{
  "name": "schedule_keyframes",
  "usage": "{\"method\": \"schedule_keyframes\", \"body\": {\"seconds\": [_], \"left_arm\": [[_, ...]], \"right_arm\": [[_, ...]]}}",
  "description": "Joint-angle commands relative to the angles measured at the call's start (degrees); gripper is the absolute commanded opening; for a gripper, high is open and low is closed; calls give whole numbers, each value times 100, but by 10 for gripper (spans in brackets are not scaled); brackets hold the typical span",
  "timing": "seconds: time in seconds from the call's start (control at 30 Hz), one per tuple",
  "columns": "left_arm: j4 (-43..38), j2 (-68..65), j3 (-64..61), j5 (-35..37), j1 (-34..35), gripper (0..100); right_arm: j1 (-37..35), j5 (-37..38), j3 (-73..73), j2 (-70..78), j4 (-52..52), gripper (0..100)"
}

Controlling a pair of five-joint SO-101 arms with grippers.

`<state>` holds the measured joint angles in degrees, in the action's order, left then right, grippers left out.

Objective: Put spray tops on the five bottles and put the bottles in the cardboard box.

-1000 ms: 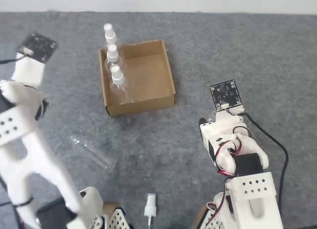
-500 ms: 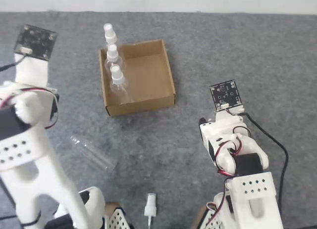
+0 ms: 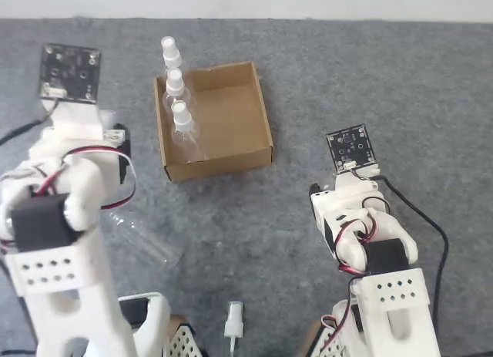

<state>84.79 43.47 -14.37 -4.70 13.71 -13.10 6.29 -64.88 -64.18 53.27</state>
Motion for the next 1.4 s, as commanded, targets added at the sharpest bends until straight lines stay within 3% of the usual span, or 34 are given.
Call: {"method": "schedule_keyframes", "body": {"seconds": [0.0,0.3,0.7,1.27,1.37], "left_arm": [[-343,422,-57,431,-167,12],[-1327,1530,-1024,1354,-1204,12],[-2576,2541,-2176,2119,-1785,11],[-3473,2954,-2176,2207,-3121,11],[-3666,2998,-2369,2295,-3323,11]], "right_arm": [[40,9,26,-224,-127,76],[13,-211,-114,-980,66,76],[-884,70,-1055,-2826,48,76],[-1587,97,-1459,-3521,31,76],[-1956,501,-1679,-3705,31,76]]}}
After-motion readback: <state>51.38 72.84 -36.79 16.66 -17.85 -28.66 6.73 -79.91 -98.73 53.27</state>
